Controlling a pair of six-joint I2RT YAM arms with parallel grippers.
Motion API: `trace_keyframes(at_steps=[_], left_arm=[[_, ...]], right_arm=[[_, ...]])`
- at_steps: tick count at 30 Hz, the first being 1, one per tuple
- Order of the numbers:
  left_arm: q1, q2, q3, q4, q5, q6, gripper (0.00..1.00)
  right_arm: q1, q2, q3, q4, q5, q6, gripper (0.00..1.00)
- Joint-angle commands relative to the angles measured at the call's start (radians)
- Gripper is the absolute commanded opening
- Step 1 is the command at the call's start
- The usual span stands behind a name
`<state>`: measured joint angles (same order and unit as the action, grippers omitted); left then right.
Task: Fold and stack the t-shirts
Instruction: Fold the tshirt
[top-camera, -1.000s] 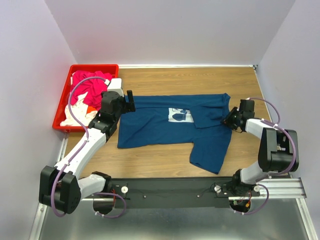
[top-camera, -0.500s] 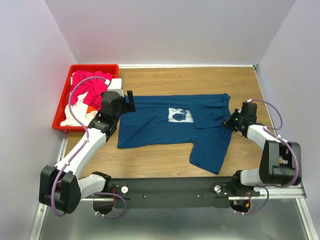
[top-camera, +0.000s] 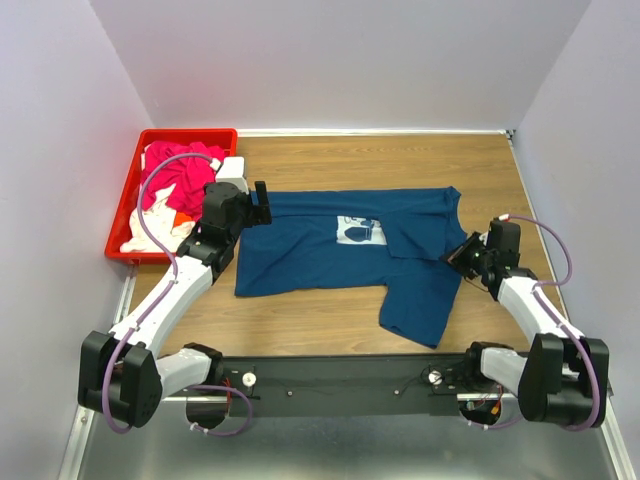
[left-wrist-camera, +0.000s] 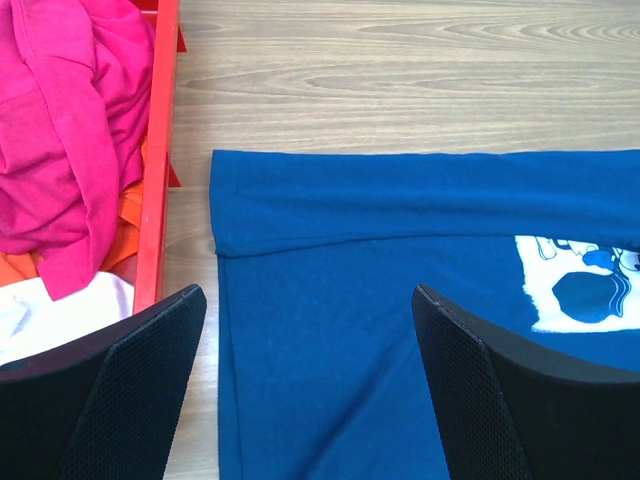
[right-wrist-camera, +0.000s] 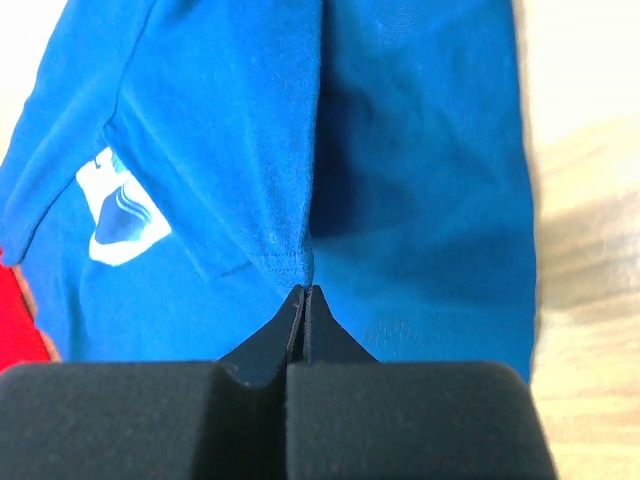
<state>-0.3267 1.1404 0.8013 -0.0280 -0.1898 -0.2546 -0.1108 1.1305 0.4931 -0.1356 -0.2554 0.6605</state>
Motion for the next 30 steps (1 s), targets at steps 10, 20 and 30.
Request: trace_keyframes(at_steps=[10, 20, 30], left_arm=[[0.002, 0.009, 0.018, -0.003, 0.020, 0.000, 0.91], [0.002, 0.013, 0.018, -0.004, 0.018, 0.002, 0.91], [0.002, 0.021, 0.019, -0.004, 0.026, 0.000, 0.91]], right_arm=[[0.005, 0.035, -0.038, -0.041, -0.061, 0.044, 0.02], [0.063, 0.083, 0.091, -0.042, -0.071, 0.068, 0.03], [0.135, 0.078, 0.070, -0.042, -0.045, 0.113, 0.04]])
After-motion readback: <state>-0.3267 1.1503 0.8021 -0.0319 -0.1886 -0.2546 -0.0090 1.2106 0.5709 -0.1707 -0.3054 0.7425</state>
